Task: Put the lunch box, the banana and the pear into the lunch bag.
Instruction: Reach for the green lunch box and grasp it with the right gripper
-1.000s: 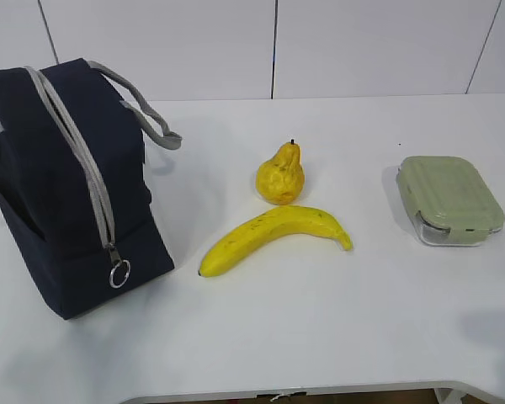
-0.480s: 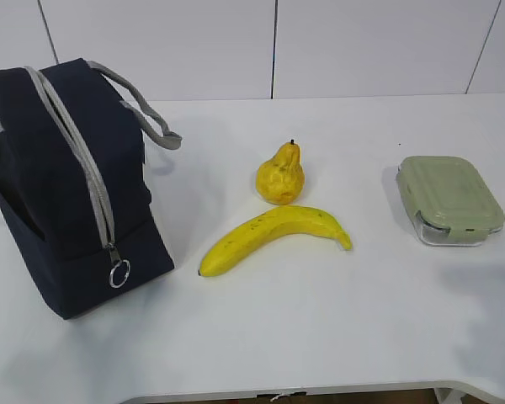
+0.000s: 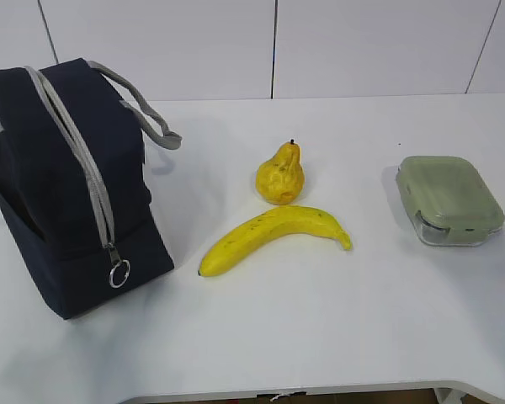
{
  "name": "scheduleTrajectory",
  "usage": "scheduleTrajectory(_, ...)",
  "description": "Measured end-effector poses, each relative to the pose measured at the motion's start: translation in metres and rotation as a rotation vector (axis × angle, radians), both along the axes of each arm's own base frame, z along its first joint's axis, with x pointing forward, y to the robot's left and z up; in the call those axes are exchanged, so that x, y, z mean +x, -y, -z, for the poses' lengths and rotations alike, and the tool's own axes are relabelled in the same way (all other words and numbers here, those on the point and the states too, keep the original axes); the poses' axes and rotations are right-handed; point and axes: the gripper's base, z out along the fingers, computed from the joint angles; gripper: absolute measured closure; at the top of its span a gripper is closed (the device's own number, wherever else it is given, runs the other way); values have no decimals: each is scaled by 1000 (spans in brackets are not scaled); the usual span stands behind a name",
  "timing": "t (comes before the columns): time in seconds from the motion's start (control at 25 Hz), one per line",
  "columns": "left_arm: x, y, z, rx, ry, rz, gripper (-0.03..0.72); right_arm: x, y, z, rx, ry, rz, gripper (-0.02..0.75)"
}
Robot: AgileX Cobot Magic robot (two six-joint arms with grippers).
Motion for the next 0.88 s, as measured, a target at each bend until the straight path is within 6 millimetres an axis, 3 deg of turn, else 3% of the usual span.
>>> scheduleTrajectory(0.32, 0, 0, 0, 0, 0, 0, 383, 72, -4, -24, 39, -92, -43, 192)
scheduleTrajectory(0.64, 0, 0, 0, 0, 0, 0, 383, 147, -12, -29, 144, -153, -146, 192)
scheduleTrajectory(0.8, 0, 0, 0, 0, 0, 0, 383, 170, 5, -16, 308, -195, -182, 192)
scheduleTrajectory(0.88, 0, 0, 0, 0, 0, 0, 383, 176, 26, -9, 386, -202, -192, 192)
